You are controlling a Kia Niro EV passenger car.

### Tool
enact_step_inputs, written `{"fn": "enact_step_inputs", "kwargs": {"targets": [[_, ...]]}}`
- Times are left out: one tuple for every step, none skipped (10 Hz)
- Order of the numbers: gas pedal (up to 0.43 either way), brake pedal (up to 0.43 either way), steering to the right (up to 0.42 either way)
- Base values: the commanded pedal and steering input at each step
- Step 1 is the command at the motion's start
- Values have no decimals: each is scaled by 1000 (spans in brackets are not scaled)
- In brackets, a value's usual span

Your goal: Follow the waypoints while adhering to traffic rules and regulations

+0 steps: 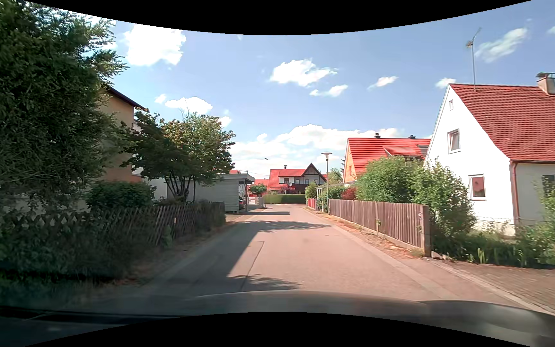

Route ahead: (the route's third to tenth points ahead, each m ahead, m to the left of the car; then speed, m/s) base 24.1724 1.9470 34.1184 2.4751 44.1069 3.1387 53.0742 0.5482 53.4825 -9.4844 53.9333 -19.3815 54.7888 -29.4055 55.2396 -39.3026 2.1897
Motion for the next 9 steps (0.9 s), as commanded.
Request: {"fn": "enact_step_inputs", "kwargs": {"targets": [[67,0,-486],[67,0,-447],[67,0,-413],[67,0,-369],[67,0,-328],[67,0,-245],[67,0,-145],[67,0,-61],[67,0,-11]]}}
